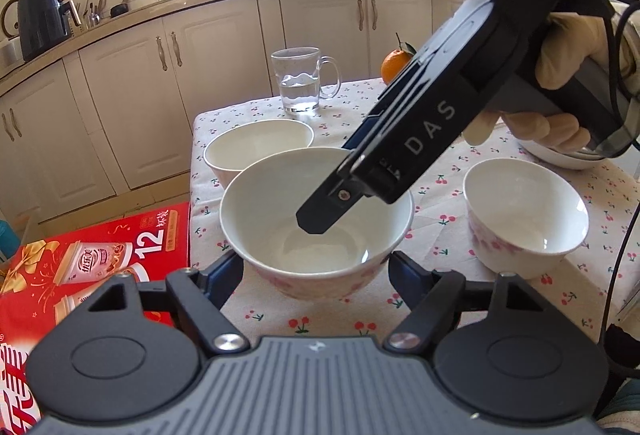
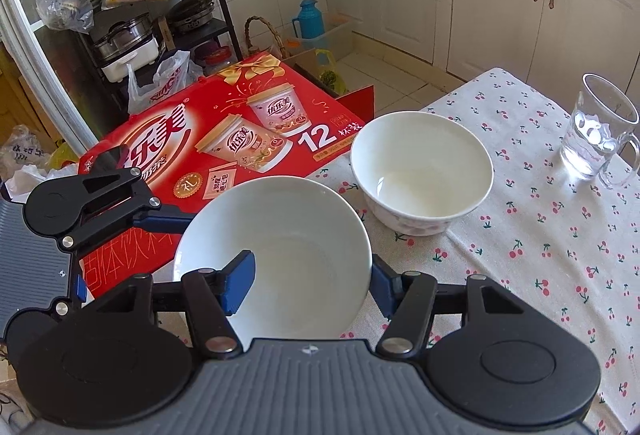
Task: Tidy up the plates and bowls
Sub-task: 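Lower the held bowl into the other white bowl with the right tool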
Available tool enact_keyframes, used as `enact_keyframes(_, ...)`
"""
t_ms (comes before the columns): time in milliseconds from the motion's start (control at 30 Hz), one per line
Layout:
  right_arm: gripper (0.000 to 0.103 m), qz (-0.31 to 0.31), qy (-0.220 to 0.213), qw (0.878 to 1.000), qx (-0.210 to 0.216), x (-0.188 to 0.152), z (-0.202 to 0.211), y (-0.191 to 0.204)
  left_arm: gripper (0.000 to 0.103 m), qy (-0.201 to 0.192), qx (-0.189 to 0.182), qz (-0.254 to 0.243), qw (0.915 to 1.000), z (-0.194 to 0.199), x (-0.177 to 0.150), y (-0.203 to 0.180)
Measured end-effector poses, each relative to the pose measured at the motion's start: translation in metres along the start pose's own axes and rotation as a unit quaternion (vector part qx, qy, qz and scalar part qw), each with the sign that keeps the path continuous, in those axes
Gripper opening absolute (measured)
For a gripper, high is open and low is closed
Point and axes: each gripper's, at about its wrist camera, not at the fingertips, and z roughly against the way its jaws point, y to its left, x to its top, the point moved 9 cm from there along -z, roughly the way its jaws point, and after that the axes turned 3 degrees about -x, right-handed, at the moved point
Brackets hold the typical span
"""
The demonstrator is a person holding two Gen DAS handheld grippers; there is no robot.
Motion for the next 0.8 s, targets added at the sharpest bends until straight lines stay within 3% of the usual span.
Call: enact_keyframes(800,0.066,-0.024,-0.032,0.999,-0.037,-0.061,0.096,0.000,0.079,-0.020,-0.048,-0.050,0.9974,0.039,0.024,-0.083)
